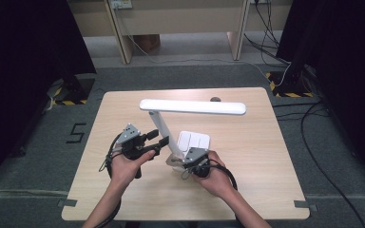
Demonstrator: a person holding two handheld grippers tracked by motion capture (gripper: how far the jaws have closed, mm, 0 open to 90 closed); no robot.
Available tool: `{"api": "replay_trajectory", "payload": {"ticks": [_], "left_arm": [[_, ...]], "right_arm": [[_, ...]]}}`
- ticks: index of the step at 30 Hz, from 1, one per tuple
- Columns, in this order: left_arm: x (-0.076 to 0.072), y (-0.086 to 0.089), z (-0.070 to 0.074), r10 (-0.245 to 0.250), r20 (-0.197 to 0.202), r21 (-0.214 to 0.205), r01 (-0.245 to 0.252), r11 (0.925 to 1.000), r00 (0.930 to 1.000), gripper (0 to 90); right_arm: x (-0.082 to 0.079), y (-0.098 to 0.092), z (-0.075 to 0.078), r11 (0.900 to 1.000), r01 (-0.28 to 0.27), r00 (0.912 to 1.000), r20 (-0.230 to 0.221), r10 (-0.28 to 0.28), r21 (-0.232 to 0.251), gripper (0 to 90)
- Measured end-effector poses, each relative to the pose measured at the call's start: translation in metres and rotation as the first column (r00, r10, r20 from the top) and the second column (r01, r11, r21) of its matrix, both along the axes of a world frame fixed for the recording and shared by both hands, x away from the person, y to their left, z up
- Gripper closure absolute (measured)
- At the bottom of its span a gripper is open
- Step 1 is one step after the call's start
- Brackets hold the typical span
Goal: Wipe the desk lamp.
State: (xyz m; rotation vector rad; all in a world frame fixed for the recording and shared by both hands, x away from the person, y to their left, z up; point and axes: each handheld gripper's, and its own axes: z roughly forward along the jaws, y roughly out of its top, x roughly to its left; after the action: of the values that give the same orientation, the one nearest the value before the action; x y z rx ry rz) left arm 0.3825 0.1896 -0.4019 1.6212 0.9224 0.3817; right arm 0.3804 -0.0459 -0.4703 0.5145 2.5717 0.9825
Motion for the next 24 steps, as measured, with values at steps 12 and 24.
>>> {"api": "replay_trajectory", "payload": {"ticks": [12,24], "left_arm": [[0.013,-0.006,-0.003,0.023,0.005,-0.024,-0.023,0.9995,0.9997,49.1],[0.014,-0.017,0.0,0.041,0.027,0.011,-0.041,0.9991,0.9988,65.6]], "right_arm": [[0.01,0.018,-0.007,0.9989,-0.013,0.9998,-0.014,0.013,-0.045,84.0],[0.01,0.016,-0.012,0.9988,-0.007,0.9997,-0.024,0.005,-0.049,84.1]]}}
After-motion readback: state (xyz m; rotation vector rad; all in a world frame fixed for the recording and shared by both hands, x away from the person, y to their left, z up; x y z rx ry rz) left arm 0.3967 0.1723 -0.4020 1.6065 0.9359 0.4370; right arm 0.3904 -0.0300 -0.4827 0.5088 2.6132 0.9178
